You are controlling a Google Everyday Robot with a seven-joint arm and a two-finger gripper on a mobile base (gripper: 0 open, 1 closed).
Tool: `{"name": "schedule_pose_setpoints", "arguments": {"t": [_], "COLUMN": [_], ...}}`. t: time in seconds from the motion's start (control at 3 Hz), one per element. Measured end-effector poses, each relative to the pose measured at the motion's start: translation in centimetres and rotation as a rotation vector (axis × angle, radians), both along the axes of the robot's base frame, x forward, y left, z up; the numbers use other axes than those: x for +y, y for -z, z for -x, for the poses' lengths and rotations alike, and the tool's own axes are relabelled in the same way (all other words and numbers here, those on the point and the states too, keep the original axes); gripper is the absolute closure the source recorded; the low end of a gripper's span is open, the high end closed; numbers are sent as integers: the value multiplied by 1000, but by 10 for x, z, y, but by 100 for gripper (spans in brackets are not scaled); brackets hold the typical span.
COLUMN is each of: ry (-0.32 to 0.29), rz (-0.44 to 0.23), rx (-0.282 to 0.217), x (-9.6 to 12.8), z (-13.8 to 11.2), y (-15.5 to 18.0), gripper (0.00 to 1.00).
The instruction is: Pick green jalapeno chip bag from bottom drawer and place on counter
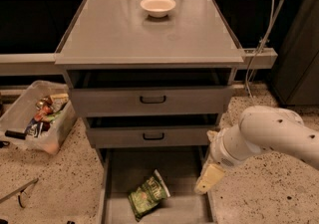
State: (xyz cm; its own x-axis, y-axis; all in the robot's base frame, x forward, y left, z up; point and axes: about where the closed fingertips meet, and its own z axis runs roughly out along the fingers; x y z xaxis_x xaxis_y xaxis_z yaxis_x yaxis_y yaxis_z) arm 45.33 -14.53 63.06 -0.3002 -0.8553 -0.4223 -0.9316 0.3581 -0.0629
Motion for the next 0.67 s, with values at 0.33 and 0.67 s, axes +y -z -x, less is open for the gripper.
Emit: {"name": "schedule_pose_setpoints", "arguments": {"t": [0.33,0.67], "ry": [17,21], "rz": [-38,-98], "rx": [-8,23], "x": [9,39], "z": [-5,-6], "y": [34,120], "gripper": [0,0]}}
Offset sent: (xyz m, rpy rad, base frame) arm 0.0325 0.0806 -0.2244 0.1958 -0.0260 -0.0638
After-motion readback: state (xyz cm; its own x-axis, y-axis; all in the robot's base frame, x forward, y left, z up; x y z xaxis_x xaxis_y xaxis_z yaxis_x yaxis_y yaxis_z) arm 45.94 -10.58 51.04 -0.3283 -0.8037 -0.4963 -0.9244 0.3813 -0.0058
